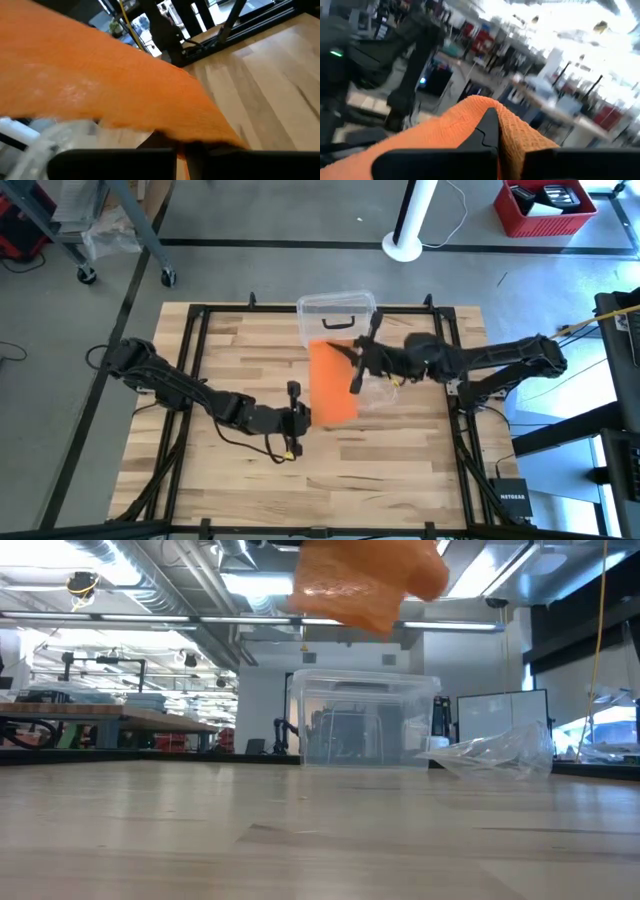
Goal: Roll bandage
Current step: Roll the orange bandage
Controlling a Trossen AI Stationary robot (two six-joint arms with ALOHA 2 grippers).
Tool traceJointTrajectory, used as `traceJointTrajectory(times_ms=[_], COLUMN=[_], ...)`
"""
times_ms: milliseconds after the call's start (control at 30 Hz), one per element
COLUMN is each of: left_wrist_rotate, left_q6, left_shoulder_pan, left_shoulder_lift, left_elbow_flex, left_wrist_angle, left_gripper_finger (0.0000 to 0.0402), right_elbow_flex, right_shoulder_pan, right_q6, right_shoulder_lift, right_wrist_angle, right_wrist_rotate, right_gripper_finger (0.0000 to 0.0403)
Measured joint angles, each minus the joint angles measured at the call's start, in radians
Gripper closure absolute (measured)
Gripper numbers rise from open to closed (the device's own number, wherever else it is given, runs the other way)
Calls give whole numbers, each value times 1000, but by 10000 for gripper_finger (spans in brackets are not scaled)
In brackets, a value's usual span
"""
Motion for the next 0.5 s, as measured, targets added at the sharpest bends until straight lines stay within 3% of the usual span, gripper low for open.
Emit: traceJointTrajectory(times_ms=[167, 300, 500], left_wrist_rotate=[3, 22, 28], left_q6=[-67, -91, -185], left_shoulder_pan=[-13, -29, -41], left_shoulder_lift=[61, 135, 160], left_elbow_flex=[-4, -82, -149], left_wrist_angle=[91, 333, 422], left_gripper_finger=[400, 400, 400], right_elbow_flex=[-3, -55, -138], right_shoulder_pan=[-96, -138, -144], right_q6=[178, 293, 374], right_shoulder_lift=[18, 46, 115], right_wrist_angle=[-126, -126, -118], right_wrist_rotate=[-102, -205, -211], right_gripper_finger=[402, 402, 402])
